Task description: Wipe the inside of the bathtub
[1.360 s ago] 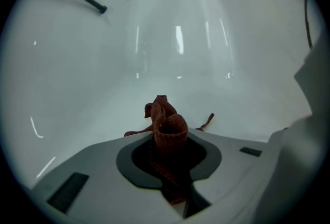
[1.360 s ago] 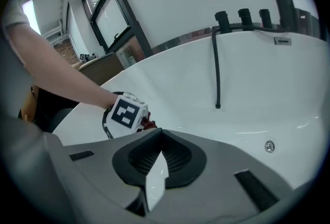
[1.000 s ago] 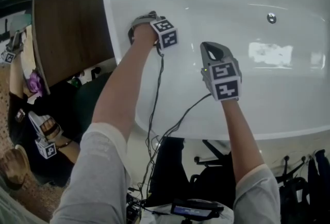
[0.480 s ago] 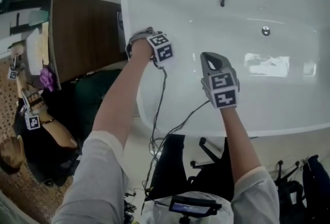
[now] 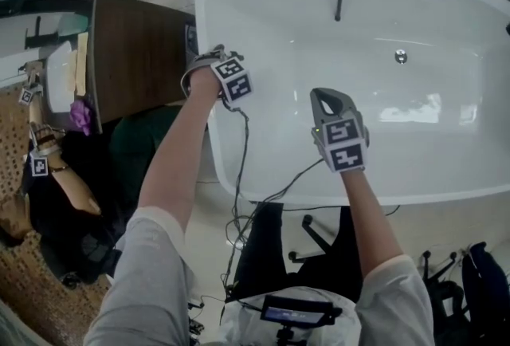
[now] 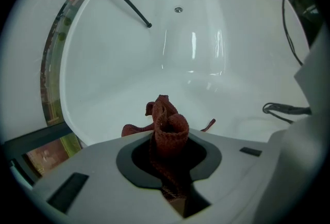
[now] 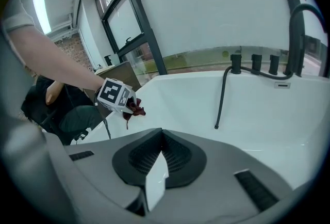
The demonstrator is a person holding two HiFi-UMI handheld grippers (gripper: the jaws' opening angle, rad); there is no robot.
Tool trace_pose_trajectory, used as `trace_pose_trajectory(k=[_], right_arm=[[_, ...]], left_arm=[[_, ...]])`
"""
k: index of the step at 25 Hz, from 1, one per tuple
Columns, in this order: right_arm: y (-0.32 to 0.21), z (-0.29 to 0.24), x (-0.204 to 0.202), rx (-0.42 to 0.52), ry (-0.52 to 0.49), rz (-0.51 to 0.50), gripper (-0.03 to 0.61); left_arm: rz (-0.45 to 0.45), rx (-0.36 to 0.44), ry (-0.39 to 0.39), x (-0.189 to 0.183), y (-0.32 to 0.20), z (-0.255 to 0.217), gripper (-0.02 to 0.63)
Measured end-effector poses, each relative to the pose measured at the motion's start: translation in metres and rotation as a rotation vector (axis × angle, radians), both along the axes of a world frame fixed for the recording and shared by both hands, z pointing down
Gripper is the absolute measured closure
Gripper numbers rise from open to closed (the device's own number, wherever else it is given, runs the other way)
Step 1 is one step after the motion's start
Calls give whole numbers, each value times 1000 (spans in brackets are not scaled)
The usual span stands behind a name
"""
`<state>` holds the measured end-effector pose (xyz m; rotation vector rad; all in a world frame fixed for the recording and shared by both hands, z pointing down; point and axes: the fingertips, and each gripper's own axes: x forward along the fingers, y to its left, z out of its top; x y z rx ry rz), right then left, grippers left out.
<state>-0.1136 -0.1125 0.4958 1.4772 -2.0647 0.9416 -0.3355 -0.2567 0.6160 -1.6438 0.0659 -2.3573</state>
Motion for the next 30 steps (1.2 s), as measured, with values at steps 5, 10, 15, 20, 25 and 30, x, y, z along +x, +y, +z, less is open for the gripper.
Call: trace_pose_trajectory(k=[5,10,15,20,25,30], right_arm=[[14,-29,18,14,1,-7,569],[33,-66,39,30,10,-23,571],[60,-111,56,47,-5,-54,570],[105,-170,95,70,-21,-80,570],[151,-233,132,103,-25,-58,569],[196,-289,153,144,-26,-24,569]], left_arm=[[-114,-28,84,-14,50,-11,534],[-283,48,394,-2,86,-55,532],[-398,154,711,32,122,-140,532],[-453,230,923,81,179,-242,532],[-579,336,1125,111,232,-356,532],[-710,383,1312,121,278,-446,532]])
